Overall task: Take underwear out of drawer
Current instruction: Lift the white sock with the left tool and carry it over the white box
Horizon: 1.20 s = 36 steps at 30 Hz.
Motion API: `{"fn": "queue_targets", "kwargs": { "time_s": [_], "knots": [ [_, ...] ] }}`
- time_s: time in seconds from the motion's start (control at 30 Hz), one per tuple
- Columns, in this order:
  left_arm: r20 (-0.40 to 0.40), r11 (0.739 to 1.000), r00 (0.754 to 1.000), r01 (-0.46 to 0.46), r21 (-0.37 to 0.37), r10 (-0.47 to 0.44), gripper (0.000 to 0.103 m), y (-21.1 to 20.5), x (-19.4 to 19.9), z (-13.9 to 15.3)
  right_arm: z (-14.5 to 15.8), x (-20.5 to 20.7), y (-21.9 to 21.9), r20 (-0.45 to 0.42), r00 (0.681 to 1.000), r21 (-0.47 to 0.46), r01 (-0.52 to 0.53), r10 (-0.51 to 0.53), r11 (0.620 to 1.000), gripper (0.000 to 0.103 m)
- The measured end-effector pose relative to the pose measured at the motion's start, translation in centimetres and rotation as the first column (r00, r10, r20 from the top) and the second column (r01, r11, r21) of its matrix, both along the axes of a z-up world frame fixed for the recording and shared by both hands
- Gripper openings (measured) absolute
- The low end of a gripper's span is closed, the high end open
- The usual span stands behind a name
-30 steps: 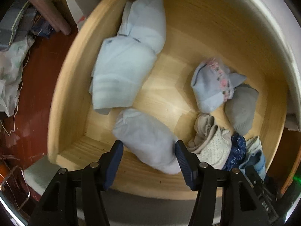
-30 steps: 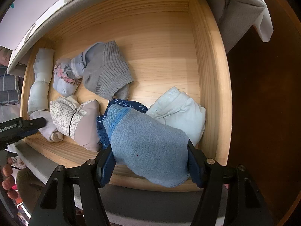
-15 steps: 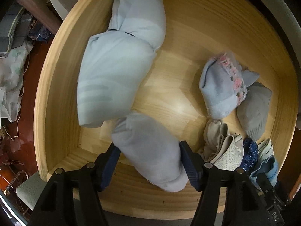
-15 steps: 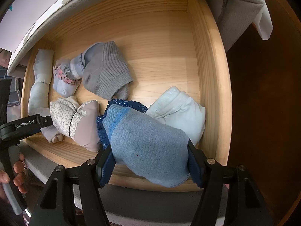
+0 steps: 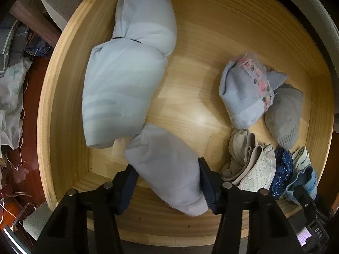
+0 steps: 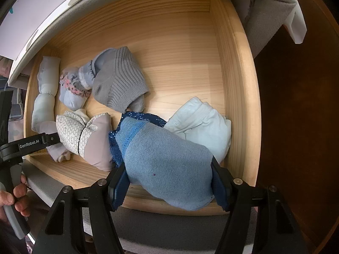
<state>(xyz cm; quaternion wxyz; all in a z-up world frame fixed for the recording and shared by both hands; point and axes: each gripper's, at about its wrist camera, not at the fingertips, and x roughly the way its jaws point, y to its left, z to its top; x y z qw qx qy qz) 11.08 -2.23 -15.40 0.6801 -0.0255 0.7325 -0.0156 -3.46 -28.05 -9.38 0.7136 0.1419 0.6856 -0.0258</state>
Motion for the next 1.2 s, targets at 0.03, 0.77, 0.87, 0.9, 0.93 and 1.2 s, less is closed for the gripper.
{"fn": "queue_targets", "kwargs": {
  "time_s": [0.03,0.77,0.87,0.9,0.93,1.2],
  "knots": [
    [0.003,1.000,1.000,0.006,-0.001,-0.006,0.052,0.0,0.1,0.1,0.0,0.0,0.0,0.000,1.000,0.000,0.000,0.000,1.000,0.064],
    [0.125,0.989,0.981,0.146,0.002,-0.145,0.044,0.6,-2.4,6.9,0.3,0.1,-0.2,-0.001,1.000,0.000,0.000,0.000,1.000,0.064],
    [0.154,0.984,0.972,0.178,0.010,-0.177,0.044,0.5,-2.7,8.4,0.3,0.0,-0.3,-0.002,1.000,0.000,-0.001,0.001,1.000,0.064],
    [0.163,0.983,0.969,0.186,0.011,-0.185,0.044,0.6,-2.6,8.6,0.3,0.0,-0.3,-0.002,1.000,0.000,-0.001,0.001,1.000,0.064],
    [0.179,0.980,0.964,0.198,0.020,-0.198,0.044,0.5,-2.7,9.2,0.3,0.0,-0.3,-0.002,1.000,0.000,-0.001,0.001,1.000,0.064],
    [0.341,0.964,0.903,0.260,0.053,-0.262,0.044,1.4,-3.7,15.9,0.2,0.0,-0.4,-0.003,1.000,-0.001,-0.002,0.002,1.000,0.064]
  ]
}}
